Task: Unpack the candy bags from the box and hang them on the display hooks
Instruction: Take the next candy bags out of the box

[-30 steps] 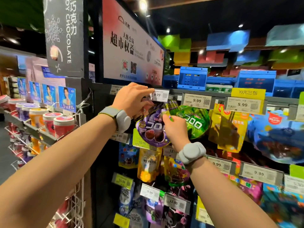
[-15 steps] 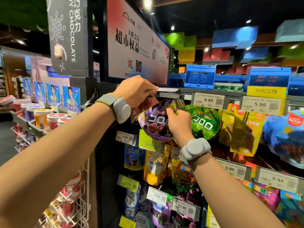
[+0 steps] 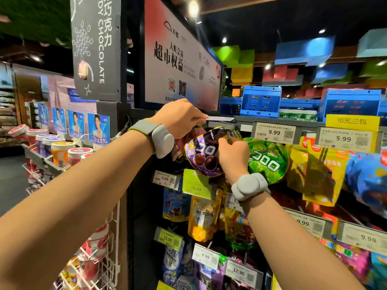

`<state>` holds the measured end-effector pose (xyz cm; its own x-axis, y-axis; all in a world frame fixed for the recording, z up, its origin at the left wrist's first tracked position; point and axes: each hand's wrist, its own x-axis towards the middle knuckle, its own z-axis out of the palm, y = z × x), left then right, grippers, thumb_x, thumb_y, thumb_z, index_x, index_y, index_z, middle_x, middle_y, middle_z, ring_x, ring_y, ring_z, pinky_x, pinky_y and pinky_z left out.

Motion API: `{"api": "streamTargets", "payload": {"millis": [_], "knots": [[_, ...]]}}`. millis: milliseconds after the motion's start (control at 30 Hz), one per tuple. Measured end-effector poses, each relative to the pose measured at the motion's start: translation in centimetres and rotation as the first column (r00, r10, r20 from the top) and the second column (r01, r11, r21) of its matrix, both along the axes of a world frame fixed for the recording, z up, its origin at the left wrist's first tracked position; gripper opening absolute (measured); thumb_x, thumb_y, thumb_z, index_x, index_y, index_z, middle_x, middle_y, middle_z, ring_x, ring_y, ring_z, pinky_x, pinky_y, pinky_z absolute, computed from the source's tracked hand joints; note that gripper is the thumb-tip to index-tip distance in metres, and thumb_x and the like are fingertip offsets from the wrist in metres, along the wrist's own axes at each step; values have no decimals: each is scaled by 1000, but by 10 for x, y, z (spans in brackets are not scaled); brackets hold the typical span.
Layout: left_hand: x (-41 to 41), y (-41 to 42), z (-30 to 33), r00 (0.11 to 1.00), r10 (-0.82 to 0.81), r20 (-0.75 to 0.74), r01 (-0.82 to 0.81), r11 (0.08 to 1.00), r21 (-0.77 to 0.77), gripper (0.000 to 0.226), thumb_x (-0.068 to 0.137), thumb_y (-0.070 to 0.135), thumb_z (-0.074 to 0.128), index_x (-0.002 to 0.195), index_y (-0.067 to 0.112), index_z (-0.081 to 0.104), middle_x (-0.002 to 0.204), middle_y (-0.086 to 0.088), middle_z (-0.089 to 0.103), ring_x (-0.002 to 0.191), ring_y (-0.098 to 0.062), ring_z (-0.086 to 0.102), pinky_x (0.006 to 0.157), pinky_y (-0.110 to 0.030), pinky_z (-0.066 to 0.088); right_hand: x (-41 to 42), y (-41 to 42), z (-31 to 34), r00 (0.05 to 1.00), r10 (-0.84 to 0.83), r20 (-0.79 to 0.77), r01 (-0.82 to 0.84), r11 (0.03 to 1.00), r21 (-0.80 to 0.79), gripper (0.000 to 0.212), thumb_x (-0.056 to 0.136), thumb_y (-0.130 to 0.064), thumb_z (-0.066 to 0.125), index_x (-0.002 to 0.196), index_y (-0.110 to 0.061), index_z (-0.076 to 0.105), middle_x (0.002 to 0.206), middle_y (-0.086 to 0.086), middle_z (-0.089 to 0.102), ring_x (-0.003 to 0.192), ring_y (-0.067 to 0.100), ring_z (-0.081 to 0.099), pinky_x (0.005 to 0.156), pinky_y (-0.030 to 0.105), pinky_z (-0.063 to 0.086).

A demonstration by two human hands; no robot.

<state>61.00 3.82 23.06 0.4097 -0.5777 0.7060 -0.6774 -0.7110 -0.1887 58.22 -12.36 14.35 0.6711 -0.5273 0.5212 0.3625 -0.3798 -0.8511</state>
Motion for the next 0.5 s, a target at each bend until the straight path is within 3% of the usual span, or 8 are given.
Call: {"api": "streamTargets", "payload": {"millis": [133,267,500], "knots": [[-1,0,2,1000,-2,-7,2,1000,10,31,98,37,53,125,28,66,116,-2,70,107,-25,59,88,-42,52,3,1,1,1000,-3,20,3,1000,5,33,87,-25,57,59,-24,39,72,2,49,68,22,41,67,34,34],[1,0,2,1000,-4,-17,4,1000,12,32,98,38,53,125,27,66,115,-3,70,104,-25,61,86,-42,53,3,1,-1,999,-27,44,28,999,-31,39,89,-17,58,56,-14,36,54,1,38,55,20,30,59,34,26],[2,0,2,999,-8,-40,8,1000,5,33,97,40,53,126,29,66,112,-2,71,100,-25,62,82,-40,54,4,2,-2,998,-37,57,39,999,-27,41,89,-17,58,55,-13,36,53,3,37,57,22,30,57,35,24]]}}
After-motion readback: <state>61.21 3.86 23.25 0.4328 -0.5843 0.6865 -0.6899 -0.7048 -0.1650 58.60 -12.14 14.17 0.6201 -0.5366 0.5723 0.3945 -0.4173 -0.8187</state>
